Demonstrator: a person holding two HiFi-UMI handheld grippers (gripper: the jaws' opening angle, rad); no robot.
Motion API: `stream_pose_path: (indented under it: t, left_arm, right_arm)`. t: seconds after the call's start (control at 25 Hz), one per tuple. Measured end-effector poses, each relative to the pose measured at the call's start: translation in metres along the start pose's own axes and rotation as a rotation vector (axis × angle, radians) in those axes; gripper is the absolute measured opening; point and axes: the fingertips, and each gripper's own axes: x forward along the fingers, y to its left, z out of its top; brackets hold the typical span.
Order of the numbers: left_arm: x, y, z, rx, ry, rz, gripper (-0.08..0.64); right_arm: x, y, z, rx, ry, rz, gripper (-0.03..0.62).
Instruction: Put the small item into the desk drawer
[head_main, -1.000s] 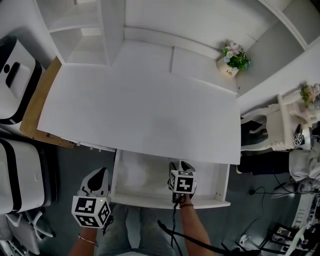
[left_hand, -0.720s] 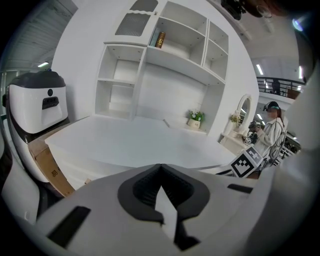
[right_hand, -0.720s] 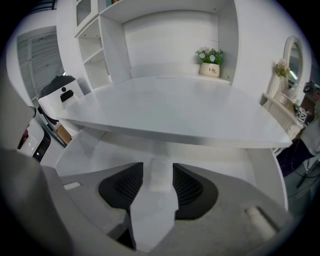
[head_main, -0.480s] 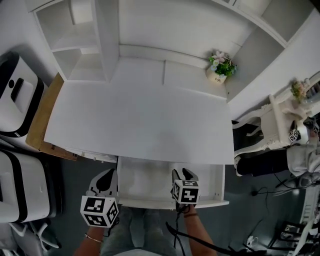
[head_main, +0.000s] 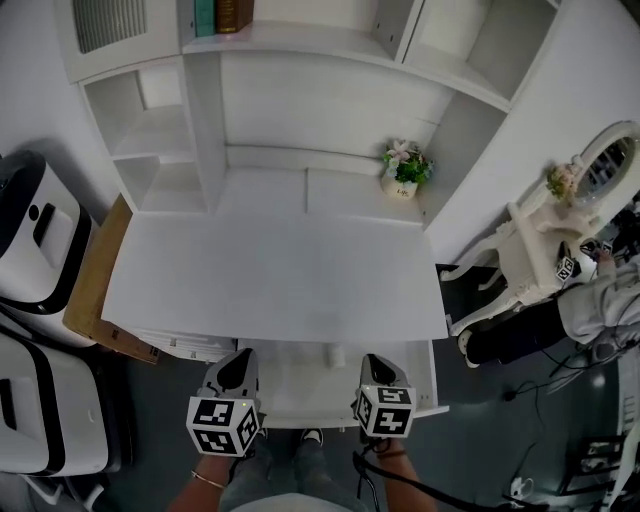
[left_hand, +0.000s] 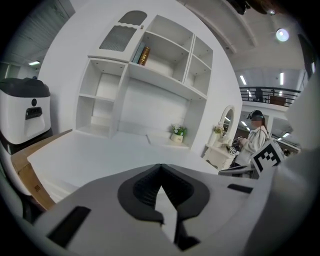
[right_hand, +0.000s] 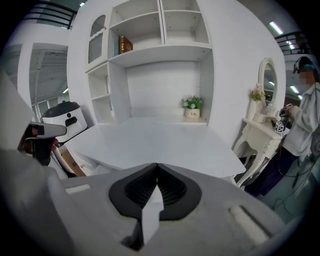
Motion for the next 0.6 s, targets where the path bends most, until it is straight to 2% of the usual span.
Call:
stream_pose_path:
  t: [0.2, 0.36, 0.6]
  left_arm:
    - [-0.002, -0.022, 0.031, 0.023, -0.058, -0.049, -0.003]
    - [-0.002, -0.038, 0.066, 0.07, -0.122, -0.088, -0.003]
    - [0.002, -0.058, 0.112, 0.125, -0.201, -0.114, -0.003]
  right_arm:
    - [-0.035, -0.012, 0.029, 0.002, -0.089, -0.05, 0.007]
    - [-0.061, -0.028, 0.054, 0.0, -0.164, -0.106, 0.006]
    - [-0.105, -0.063, 0.085, 0.031, -0.286, -0.187, 0.006]
